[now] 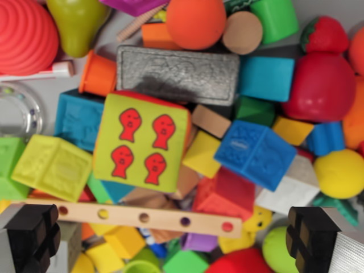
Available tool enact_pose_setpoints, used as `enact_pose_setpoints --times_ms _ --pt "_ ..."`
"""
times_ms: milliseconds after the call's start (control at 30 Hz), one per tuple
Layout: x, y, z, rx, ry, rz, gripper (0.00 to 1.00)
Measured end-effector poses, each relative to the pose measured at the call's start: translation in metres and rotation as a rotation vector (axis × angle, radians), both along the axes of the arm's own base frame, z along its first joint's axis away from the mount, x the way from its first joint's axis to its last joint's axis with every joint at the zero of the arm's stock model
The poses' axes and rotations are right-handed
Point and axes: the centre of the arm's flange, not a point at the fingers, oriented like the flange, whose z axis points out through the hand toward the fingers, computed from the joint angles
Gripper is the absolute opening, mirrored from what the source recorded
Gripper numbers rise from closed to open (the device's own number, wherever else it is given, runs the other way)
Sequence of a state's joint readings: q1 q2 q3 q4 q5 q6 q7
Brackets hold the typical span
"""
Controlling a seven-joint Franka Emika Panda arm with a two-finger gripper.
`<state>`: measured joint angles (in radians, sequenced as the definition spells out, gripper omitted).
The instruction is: Pick an object from the bin
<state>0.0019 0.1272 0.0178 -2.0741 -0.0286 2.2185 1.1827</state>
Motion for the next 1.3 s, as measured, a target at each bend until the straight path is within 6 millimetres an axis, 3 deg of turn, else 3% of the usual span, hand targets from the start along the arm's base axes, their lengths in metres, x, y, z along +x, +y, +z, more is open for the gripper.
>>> enact_pose_setpoints --times_ms 833,1300 --pt "-0.01 0.042 -0.092 0.02 0.021 -0.298 1.0" --pt "-0.01 0.042 -0.145 0.023 0.022 -0.305 1.0"
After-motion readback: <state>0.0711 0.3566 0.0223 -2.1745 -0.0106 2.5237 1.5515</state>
